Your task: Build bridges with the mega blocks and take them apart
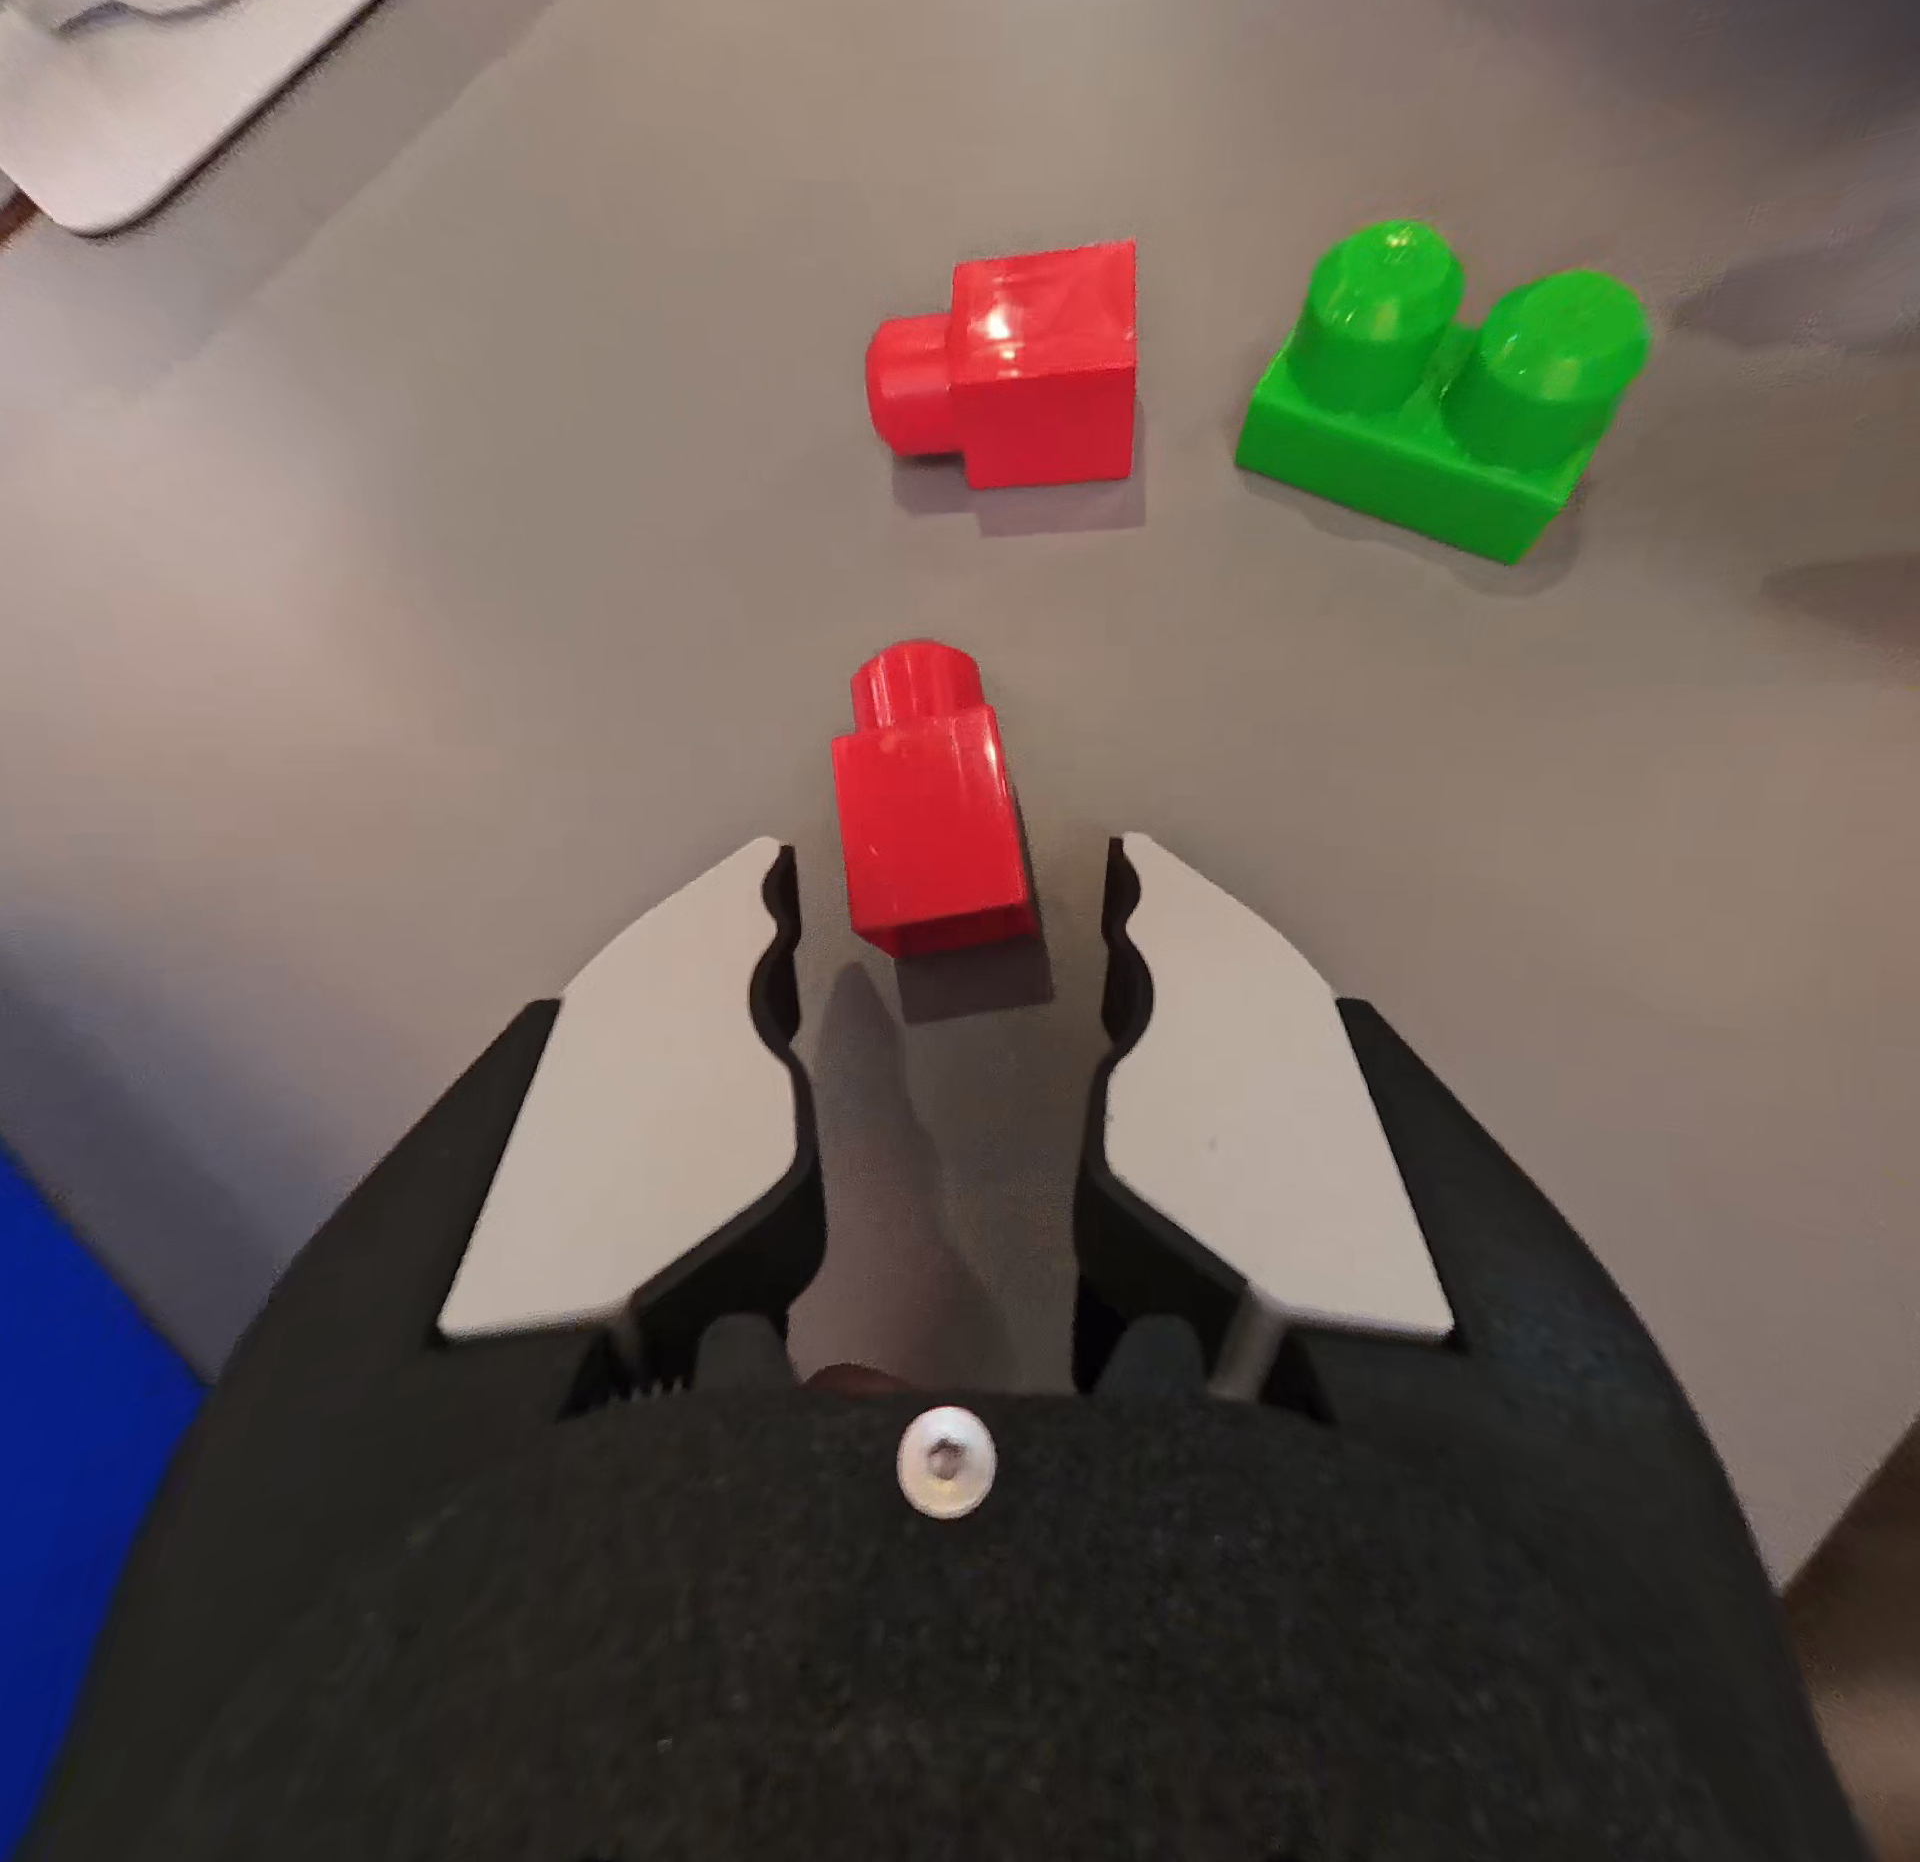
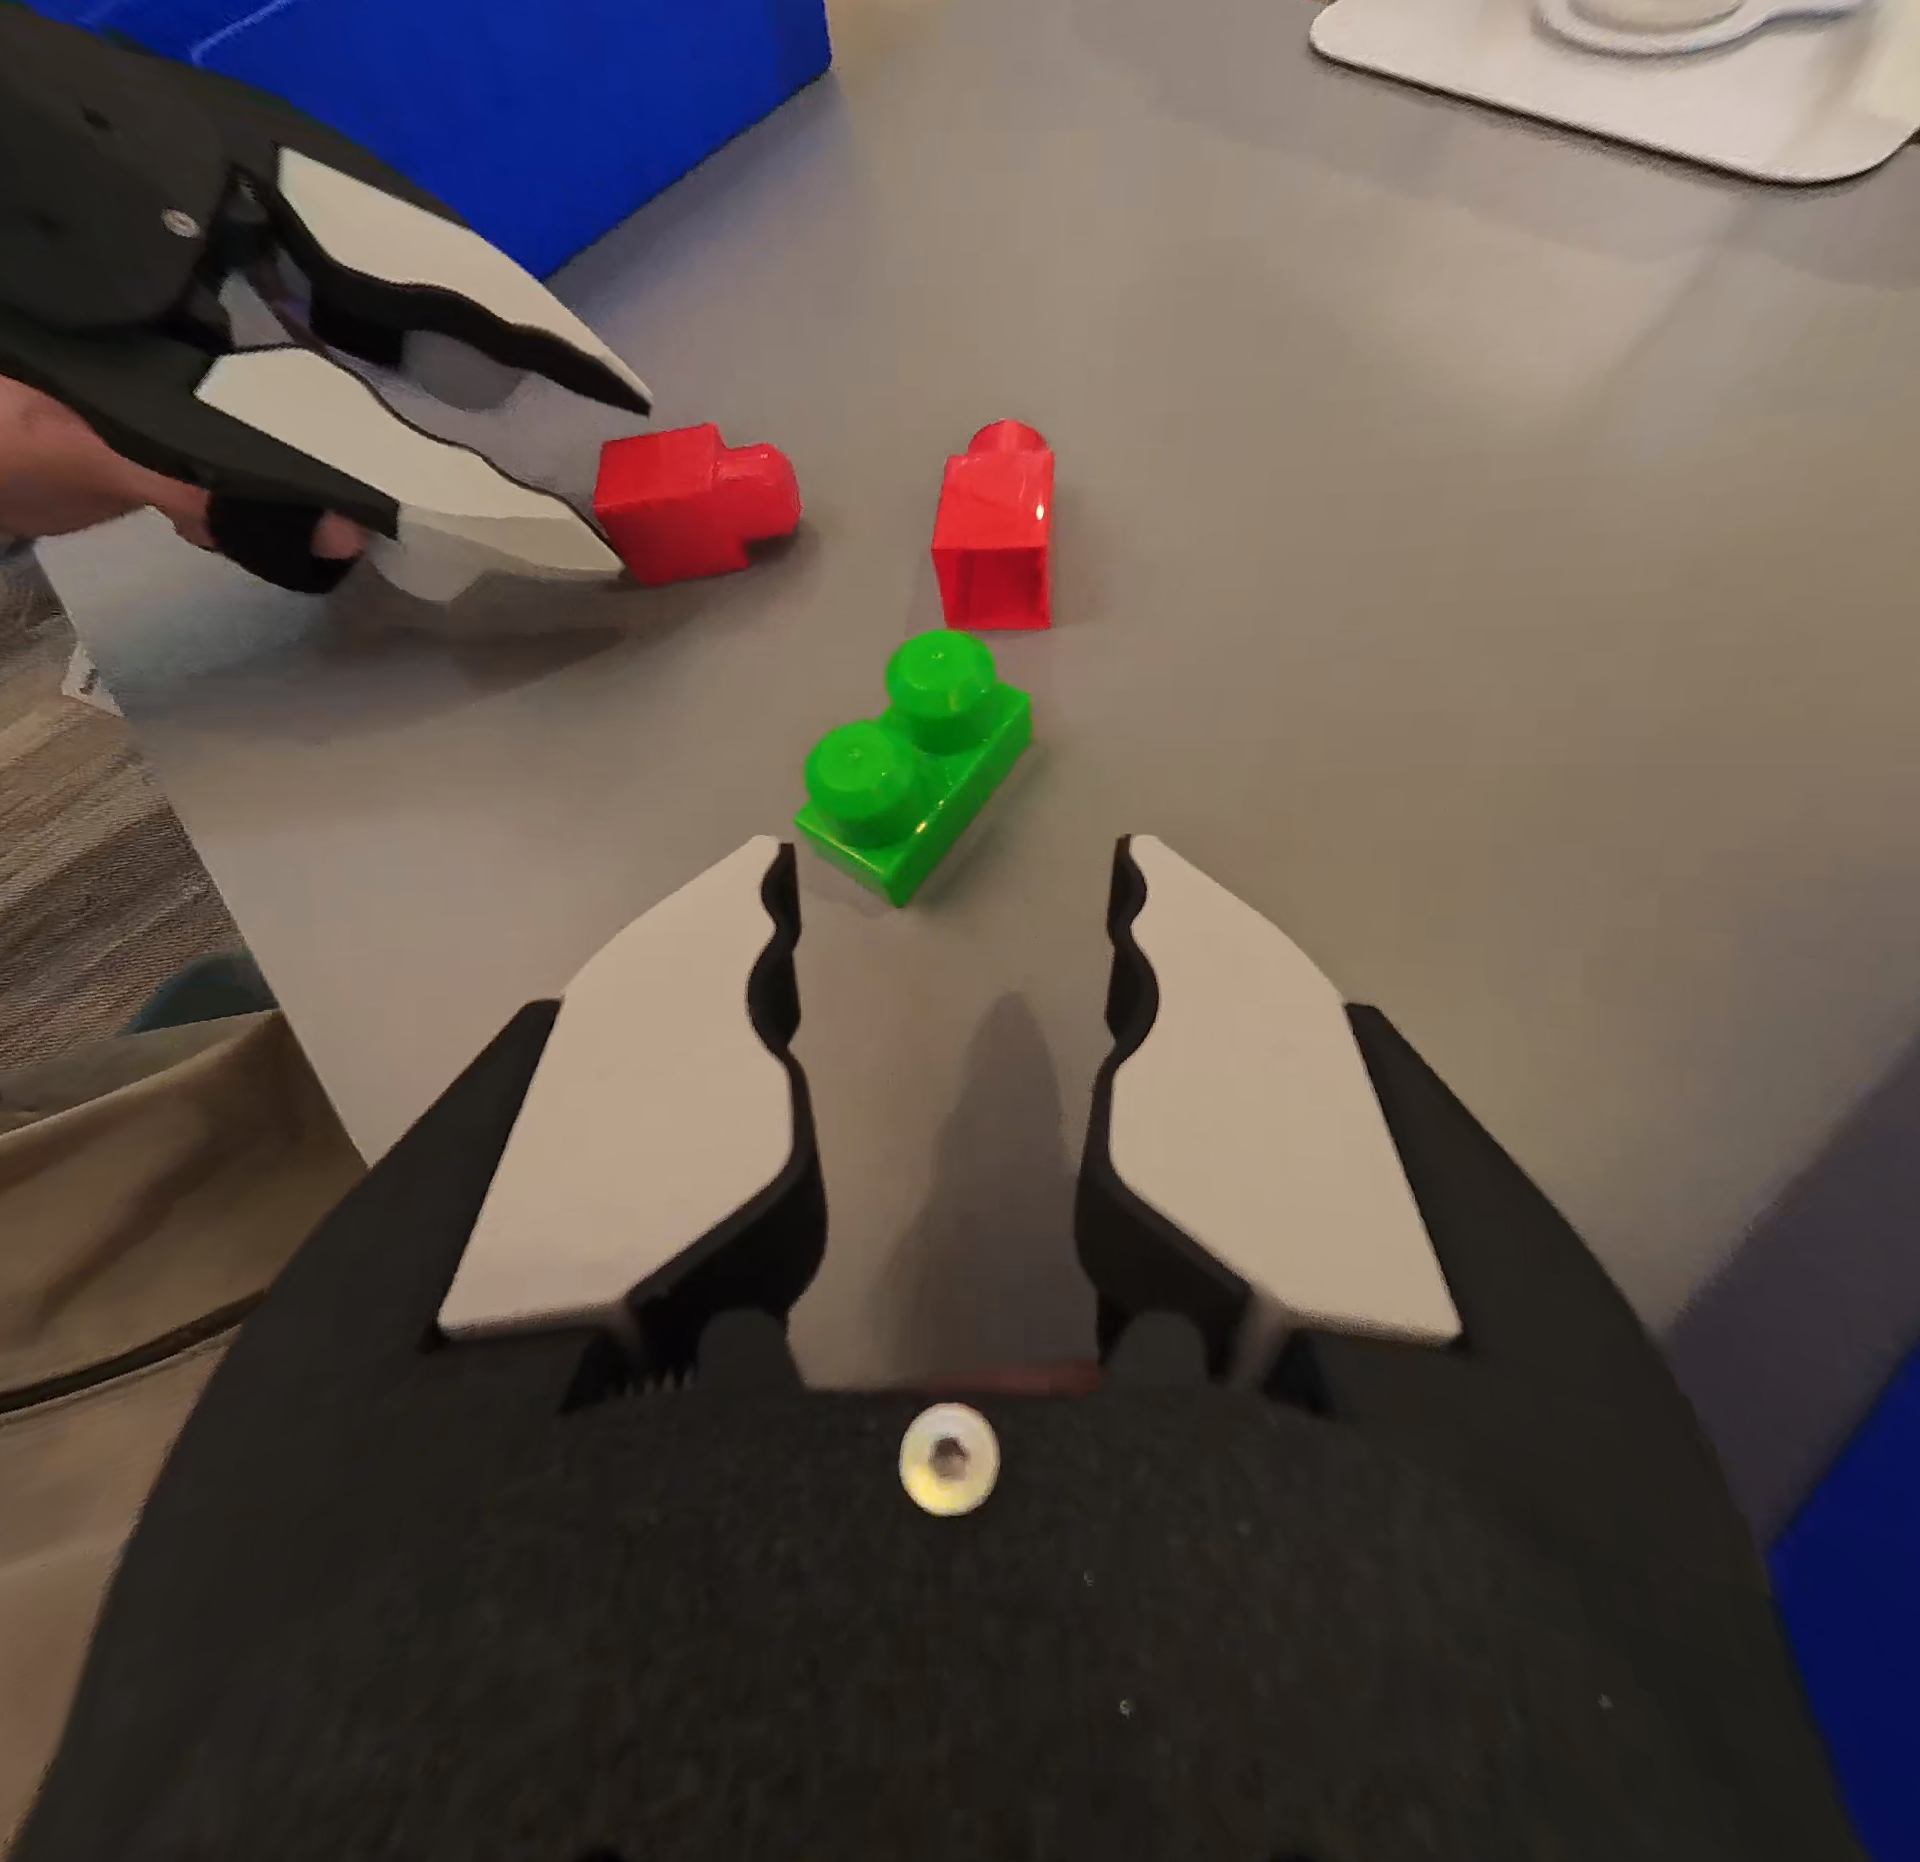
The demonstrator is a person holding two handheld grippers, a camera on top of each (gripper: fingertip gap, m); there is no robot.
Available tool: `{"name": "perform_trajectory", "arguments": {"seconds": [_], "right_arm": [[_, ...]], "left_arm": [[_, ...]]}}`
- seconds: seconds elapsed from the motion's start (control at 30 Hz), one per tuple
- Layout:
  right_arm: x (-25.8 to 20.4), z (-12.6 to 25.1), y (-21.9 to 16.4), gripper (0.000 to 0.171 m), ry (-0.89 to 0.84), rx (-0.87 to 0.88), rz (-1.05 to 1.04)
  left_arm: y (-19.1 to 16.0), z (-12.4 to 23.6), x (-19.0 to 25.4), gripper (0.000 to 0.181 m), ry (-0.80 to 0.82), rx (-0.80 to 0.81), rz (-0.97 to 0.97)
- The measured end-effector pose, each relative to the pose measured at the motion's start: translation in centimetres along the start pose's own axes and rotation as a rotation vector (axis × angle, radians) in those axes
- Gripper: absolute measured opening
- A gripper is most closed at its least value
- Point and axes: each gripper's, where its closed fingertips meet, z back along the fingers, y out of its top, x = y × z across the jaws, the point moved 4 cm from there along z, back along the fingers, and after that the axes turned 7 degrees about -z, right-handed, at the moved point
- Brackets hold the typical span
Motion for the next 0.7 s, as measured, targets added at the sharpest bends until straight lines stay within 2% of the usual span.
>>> {"name": "perform_trajectory", "arguments": {"seconds": [0.13,0.23,0.33,0.43,0.53,0.6,0.7], "right_arm": [[0.3,0.8,0.1,0.055,-0.024,0.030,0.004],[0.2,1.0,-0.3,0.055,-0.007,0.037,0.001],[0.1,1.3,-0.6,0.055,0.004,0.047,0.011],[-0.2,1.8,-0.8,0.055,0.036,0.054,0.012],[-0.4,2.4,-0.5,0.054,0.068,0.080,-0.002],[-0.6,2.8,-0.3,0.054,0.084,0.093,-0.006],[-0.5,3.3,-0.1,0.052,0.096,0.107,-0.012]], "left_arm": [[1.5,0.9,-0.9,0.054,-0.005,-0.154,-0.082],[2.3,0.3,-0.8,0.055,-0.148,-0.308,-0.064],[3.1,-1.2,-1.8,0.052,-0.165,-0.444,-0.053],[2.9,-2.3,-2.1,0.051,-0.257,-0.590,-0.010],[4.1,-3.3,-2.3,0.035,-0.299,-0.618,0.029],[4.6,-3.9,-2.3,0.036,-0.313,-0.671,0.034],[4.2,-4.6,-1.9,0.046,-0.322,-0.750,0.012]]}}
